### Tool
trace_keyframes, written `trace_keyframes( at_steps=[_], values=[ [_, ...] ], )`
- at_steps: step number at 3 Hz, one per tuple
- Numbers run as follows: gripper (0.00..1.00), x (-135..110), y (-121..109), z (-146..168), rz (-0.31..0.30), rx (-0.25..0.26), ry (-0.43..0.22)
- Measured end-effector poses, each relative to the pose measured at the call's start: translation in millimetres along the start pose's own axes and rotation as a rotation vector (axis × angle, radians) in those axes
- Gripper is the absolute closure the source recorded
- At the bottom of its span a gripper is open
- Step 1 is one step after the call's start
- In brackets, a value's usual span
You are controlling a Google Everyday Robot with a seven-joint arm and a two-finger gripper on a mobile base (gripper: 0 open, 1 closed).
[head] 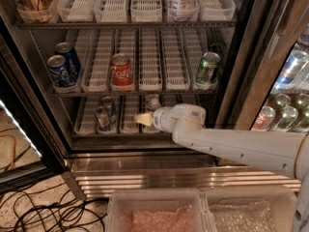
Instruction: Pick water bottle from bottom shelf of fridge
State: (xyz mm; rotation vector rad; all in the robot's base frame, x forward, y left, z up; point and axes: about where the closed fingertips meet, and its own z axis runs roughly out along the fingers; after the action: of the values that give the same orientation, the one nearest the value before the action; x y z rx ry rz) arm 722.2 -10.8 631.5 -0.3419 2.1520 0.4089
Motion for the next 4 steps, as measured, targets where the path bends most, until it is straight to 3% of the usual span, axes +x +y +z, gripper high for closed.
trace_keyframes(
  at_steps=[1, 3, 4],
  values=[
    [0.42, -2.2, 5.9, 0.9, -0.049, -0.006, -0.01],
    [0.88, -2.2, 5.9, 0.9, -0.049, -0.006, -0.01],
    [1.0, -2.2, 9.6, 0.6, -0.058, -0.024, -0.011]
  ],
)
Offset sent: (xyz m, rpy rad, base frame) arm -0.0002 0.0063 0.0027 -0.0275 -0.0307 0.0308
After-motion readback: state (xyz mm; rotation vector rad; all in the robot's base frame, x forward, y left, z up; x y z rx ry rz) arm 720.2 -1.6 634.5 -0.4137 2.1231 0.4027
